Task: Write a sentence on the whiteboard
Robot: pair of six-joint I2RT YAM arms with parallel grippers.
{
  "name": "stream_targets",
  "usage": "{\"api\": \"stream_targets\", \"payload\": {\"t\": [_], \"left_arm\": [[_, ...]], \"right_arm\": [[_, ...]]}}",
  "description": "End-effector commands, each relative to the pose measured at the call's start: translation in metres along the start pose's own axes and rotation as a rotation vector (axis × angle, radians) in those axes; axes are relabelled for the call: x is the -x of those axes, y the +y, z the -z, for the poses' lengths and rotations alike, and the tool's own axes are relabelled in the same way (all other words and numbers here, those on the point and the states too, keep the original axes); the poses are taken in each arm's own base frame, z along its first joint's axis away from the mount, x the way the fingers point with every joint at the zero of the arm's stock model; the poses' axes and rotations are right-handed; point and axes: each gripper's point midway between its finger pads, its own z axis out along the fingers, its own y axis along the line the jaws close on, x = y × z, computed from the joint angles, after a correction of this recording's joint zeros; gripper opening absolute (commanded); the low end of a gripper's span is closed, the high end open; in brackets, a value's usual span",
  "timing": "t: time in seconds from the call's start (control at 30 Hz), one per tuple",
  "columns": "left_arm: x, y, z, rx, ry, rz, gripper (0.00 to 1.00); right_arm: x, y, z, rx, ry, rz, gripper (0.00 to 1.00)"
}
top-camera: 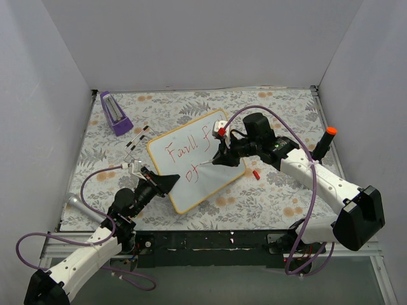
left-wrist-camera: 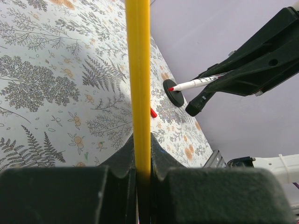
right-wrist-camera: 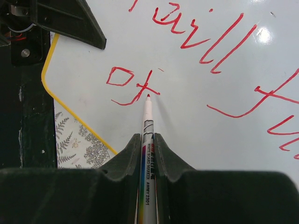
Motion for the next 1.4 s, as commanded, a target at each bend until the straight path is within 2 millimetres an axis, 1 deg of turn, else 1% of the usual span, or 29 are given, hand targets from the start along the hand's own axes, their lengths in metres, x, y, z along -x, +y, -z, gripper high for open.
{"api": "stream_targets", "payload": {"t": [0.0,0.43,1.0,1.37], "left_arm": [[0.0302,-0.036,0.0022,-0.147,-0.127,0.005,0.0],[0.0309,-0.0356,0.0031,-0.146,-0.133,0.006,0.0],[0.0268,-0.0323,0.0044,-0.14,-0.121,0.008,0.0],[0.0284,-0.0347,0.0052,-0.148,-0.126,0.012,0.0]], "right_arm": [[0.0081,-0.0045,0.0001,-0.009,-0.027,0.024,0.01],[0.006,-0.0047,0.0005,-0.014,-0.021,0.026,0.01],[0.0067,-0.0052,0.004,-0.018,-0.024,0.026,0.01],[0.0064,-0.0037,0.0067,-0.015,-0.026,0.033,0.01]]}}
